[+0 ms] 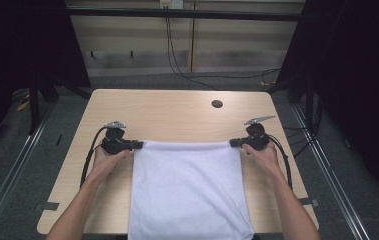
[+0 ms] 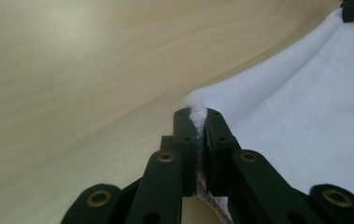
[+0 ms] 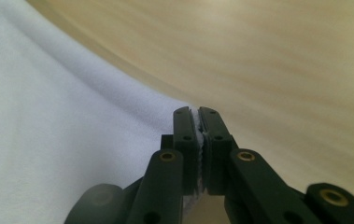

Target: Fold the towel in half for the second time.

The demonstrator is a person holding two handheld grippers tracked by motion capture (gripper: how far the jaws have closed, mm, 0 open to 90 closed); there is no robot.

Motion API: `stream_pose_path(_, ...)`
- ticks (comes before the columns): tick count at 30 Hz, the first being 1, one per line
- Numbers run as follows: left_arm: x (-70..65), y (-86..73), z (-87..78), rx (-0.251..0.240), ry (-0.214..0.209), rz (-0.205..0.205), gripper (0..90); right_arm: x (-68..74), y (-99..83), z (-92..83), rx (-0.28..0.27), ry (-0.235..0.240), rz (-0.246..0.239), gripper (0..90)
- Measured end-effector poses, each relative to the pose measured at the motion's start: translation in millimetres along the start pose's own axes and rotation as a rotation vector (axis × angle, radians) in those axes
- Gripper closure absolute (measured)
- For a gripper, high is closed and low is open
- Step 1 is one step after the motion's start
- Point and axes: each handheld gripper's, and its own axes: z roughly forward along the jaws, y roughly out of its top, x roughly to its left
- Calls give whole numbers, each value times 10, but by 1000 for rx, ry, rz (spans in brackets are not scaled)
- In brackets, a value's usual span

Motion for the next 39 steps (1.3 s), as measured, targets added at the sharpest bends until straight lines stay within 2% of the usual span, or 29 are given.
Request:
stream_pose_path(2, -9, 159, -93, -59, 17, 19, 855, -8, 126, -91, -55, -8, -5, 867)
stream_pose_path(3, -22, 245, -141, -94, 14, 13, 855, -2, 200, -140, -80, -23, -6, 867)
stream_pose_path(5, -79, 418, -258, -151, 22, 34, 855, 7, 345, -235, -130, -42, -19, 867)
stream_pose_path(6, -112, 492, -327, -179, 10, 40, 855, 21, 409, -288, -155, -50, -25, 867)
stream_pose_path(7, -160, 551, -404, -202, 13, 58, 854, 38, 462, -349, -183, -45, -27, 867)
stream_pose_path(9, -257, 599, -571, -261, -32, 76, 854, 95, 523, -483, -240, -29, -45, 867)
stream_pose_path(11, -368, 556, -722, -275, -39, 118, 854, 189, 511, -639, -282, -5, -81, 867)
stream_pose_path(12, -423, 492, -789, -274, -67, 129, 854, 247, 469, -724, -301, 18, -92, 867)
stream_pose_path(13, -486, 400, -850, -265, -81, 145, 853, 311, 401, -804, -319, 48, -106, 867)
stream_pose_path(15, -609, 156, -931, -224, -119, 172, 852, 470, 205, -939, -307, 84, -145, 867)
stream_pose_path(16, -674, 18, -959, -207, -126, 179, 852, 549, 82, -989, -289, 104, -166, 866)
stream_pose_path(18, -789, -255, -991, -149, -166, 188, 851, 682, -193, -1057, -241, 121, -188, 866)
stream_pose_path(22, -1033, -751, -998, -26, -229, 196, 845, 914, -765, -1102, -158, 174, -183, 864)
stream_pose_path(23, -1086, -842, -990, 21, -258, 214, 840, 961, -886, -1110, -140, 181, -188, 863)
stream_pose_path(24, -1134, -921, -989, 53, -257, 229, 835, 994, -996, -1108, -128, 190, -177, 860)
stream_pose_path(25, -1172, -992, -996, 67, -275, 220, 834, 1026, -1098, -1095, -105, 198, -166, 856)
stream_pose_path(27, -1226, -1096, -1032, 102, -334, 232, 809, 1100, -1266, -1095, -52, 190, -185, 844)
stream_pose_path(28, -1245, -1138, -1055, 117, -344, 238, 782, 1125, -1334, -1104, -34, 196, -176, 820)
stream_pose_path(29, -1250, -1171, -1087, 124, -363, 246, 732, 1140, -1396, -1106, -2, 239, -169, 757)
stream_pose_path(30, -1237, -1193, -1124, 124, -387, 248, 682, 1162, -1450, -1108, 30, 257, -181, 723)
stream_pose_path(31, -1216, -1201, -1164, 95, -368, 235, 673, 1175, -1493, -1125, 28, 240, -177, 691)
stream_pose_path(32, -1175, -1195, -1195, 53, -356, 201, 642, 1155, -1516, -1153, 8, 261, -147, 648)
stream_pose_path(33, -1134, -1177, -1218, 8, -309, 178, 598, 1132, -1516, -1208, -36, 251, -130, 615)
stream_pose_path(34, -1094, -1156, -1230, -42, -242, 139, 557, 1104, -1497, -1282, -101, 200, -112, 573)
stream_pose_path(35, -1026, -1131, -1219, -87, -210, 88, 512, 1056, -1471, -1356, -179, 168, -77, 558)
stream_pose_path(36, -954, -1097, -1193, -108, -201, 51, 499, 1000, -1451, -1423, -259, 136, -40, 541)
stream_pose_path(37, -901, -1064, -1169, -119, -169, 25, 497, 949, -1440, -1475, -331, 94, -20, 519)
stream_pose_path(38, -861, -1036, -1154, -138, -115, -4, 483, 891, -1430, -1504, -364, 77, -5, 504)
stream_pose_path(39, -831, -1013, -1143, -153, -109, -30, 441, 830, -1433, -1509, -379, 64, 15, 473)
